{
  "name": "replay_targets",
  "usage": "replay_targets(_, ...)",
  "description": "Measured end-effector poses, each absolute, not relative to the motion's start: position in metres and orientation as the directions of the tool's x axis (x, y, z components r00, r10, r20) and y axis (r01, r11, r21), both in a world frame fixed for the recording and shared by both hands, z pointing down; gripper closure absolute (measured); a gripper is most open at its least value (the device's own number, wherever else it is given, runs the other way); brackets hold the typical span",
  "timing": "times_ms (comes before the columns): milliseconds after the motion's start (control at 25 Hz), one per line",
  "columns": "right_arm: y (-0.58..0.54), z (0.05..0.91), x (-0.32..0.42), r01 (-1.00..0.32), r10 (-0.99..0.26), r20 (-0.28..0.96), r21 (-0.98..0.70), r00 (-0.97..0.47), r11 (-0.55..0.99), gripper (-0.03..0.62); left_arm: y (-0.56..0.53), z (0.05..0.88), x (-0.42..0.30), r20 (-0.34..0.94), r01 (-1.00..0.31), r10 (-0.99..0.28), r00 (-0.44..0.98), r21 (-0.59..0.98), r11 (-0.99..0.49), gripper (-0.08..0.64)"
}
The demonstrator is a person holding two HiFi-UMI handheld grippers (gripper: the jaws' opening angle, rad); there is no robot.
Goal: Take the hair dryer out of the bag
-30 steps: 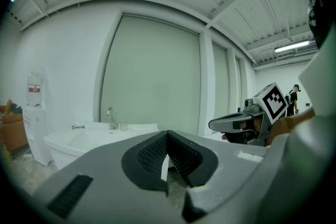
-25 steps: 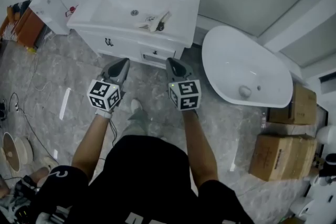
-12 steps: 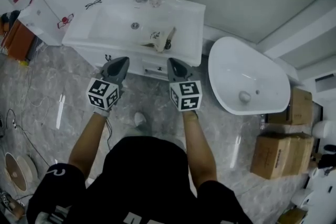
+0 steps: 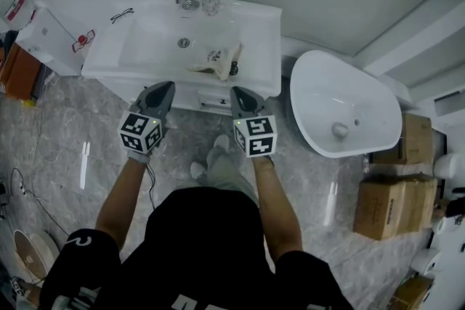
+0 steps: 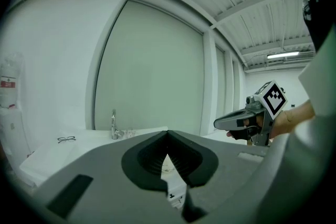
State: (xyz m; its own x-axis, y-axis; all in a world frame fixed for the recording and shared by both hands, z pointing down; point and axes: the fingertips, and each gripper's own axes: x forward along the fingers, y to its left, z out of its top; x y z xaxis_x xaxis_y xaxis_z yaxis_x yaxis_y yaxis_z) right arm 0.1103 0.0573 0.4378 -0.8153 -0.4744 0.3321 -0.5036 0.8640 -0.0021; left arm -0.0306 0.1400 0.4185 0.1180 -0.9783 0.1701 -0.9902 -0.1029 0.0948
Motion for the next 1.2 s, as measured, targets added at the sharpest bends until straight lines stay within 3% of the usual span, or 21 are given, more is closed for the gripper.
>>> replay_targets(1200, -0.122, 0.545, 0.100, -0.744, -0.629, 0.461, -0.111, -0.626, 0.659, 0.597, -0.083, 0.531, -0.027, 0.375, -0.895, -0.814, 0.444, 0.135, -0.426, 0.561)
